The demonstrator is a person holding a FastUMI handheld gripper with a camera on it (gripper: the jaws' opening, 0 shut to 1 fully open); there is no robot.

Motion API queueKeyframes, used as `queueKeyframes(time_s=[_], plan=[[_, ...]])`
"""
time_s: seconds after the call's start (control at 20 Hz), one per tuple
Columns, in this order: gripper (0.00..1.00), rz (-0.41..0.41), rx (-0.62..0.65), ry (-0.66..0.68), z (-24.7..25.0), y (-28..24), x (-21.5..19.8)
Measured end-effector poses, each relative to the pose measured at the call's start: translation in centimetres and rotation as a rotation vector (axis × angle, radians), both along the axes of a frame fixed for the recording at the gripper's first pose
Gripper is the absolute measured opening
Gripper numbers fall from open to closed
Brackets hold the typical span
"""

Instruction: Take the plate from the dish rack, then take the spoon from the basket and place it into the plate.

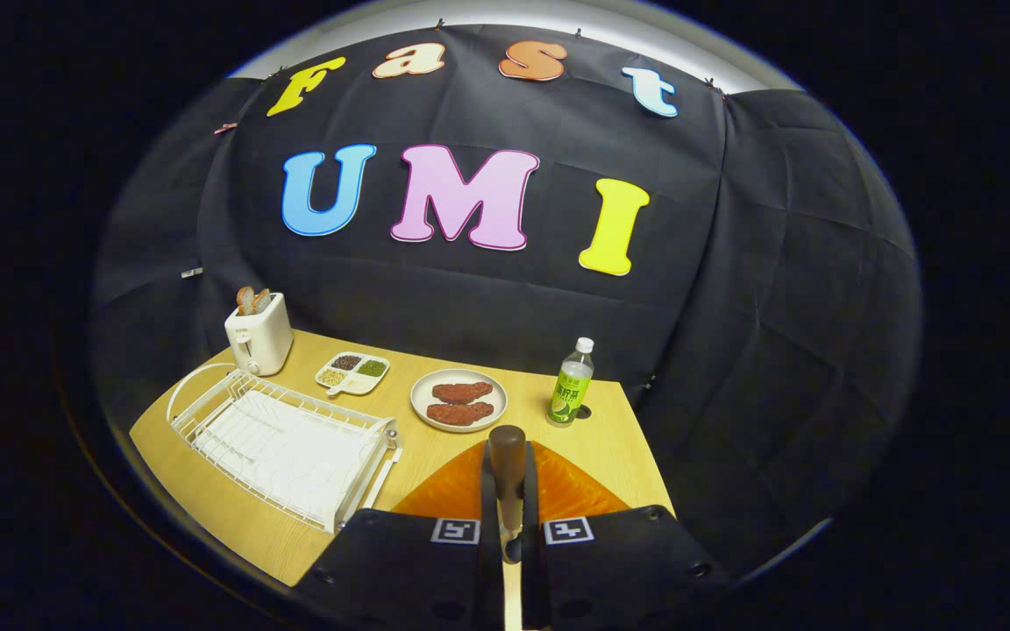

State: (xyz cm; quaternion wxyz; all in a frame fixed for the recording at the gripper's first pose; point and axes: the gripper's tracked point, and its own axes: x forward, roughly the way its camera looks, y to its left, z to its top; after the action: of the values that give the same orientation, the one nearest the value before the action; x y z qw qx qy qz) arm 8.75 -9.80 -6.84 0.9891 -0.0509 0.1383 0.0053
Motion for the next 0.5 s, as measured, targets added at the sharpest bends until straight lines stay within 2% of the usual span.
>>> queueKeyframes(time_s=[0.25, 0.5], plan=[[0.12, 0.057, 0.078, 0.031, -4.7, 5.3, -3.3], [0.12, 0.04, -0.061, 0.098, -11.6, 6.3, -5.0]])
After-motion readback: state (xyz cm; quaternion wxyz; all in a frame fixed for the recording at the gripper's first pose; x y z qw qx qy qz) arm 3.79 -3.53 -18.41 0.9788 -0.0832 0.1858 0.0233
